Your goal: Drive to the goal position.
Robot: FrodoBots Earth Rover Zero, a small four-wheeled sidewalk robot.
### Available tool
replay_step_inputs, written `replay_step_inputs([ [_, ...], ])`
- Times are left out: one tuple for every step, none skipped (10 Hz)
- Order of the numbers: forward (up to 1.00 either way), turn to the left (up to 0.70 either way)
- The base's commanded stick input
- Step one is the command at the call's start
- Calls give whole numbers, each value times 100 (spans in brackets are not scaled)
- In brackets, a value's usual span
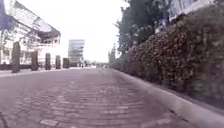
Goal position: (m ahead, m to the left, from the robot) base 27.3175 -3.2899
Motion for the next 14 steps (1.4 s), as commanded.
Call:
replay_step_inputs([
  [70,0],
  [70,0],
  [70,0],
  [70,5],
  [70,13],
  [70,14],
  [70,14],
  [70,14],
  [70,14],
  [70,13],
  [70,13],
  [70,6],
  [70,0],
  [70,0],
])
